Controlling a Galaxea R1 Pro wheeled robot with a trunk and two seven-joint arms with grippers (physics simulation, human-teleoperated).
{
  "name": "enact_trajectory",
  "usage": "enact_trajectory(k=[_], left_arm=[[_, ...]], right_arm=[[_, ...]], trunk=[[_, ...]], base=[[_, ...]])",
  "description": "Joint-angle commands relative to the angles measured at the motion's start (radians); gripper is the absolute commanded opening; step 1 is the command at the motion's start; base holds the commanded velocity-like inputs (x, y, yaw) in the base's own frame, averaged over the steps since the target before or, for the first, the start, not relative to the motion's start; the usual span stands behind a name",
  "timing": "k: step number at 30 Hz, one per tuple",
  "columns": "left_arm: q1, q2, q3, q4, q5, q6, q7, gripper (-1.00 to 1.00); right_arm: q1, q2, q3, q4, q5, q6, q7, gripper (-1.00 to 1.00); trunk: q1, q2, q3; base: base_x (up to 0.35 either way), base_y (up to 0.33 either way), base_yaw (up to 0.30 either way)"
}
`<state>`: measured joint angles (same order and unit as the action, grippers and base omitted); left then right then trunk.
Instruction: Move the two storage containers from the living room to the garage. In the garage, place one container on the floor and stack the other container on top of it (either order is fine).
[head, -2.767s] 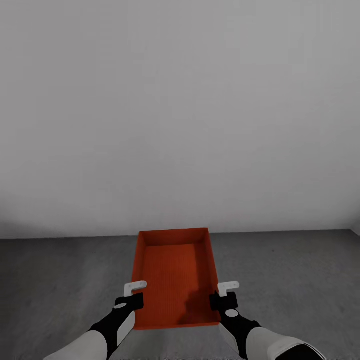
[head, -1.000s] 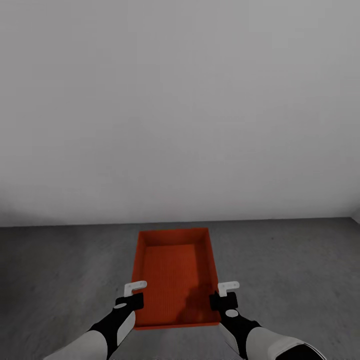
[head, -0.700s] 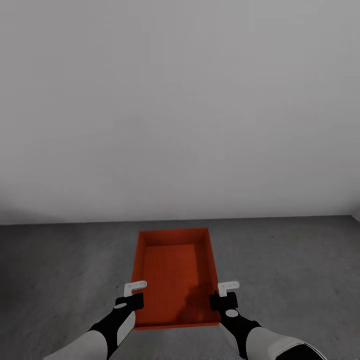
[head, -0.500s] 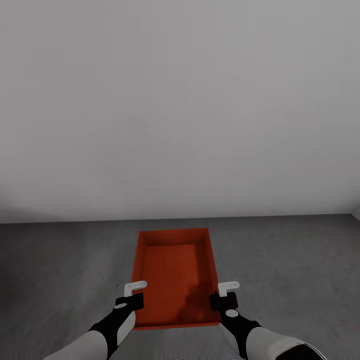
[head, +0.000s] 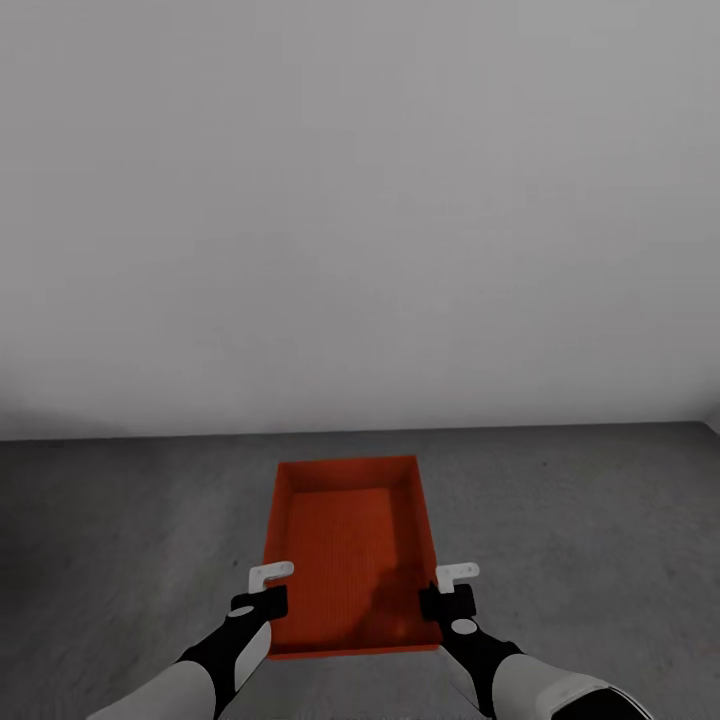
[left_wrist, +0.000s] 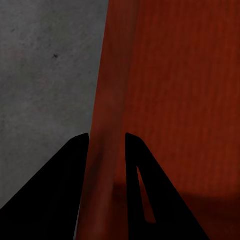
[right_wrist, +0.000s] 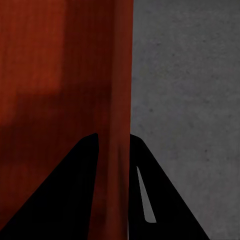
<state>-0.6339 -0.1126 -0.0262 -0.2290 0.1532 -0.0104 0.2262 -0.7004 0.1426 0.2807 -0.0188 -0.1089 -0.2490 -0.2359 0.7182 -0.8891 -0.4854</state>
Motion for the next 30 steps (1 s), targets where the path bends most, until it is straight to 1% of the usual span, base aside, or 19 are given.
enact_trajectory(k=[1,22,30], left_arm=[[-0.001,0.002,0.019,-0.004,-0.014,-0.006,0.009,-1.00],[-0.001,0.002,0.018,-0.003,-0.017,-0.006,0.008,-1.00],[0.000,0.002,0.021,-0.003,-0.014,-0.003,0.009,-1.00]], right_arm=[[-0.001,-0.004,-0.034,0.005,-0.036,-0.009,-0.010,-1.00],[0.000,-0.003,-0.034,0.005,-0.037,-0.009,-0.010,-1.00],[-0.001,-0.003,-0.034,0.005,-0.037,-0.009,-0.010,-1.00]], trunk=[[0.000,-0.001,-0.001],[0.000,-0.001,-0.002],[0.031,-0.057,-0.027]], base=[[0.000,0.000,0.000],[0.000,0.000,0.000],[0.000,0.000,0.000]])
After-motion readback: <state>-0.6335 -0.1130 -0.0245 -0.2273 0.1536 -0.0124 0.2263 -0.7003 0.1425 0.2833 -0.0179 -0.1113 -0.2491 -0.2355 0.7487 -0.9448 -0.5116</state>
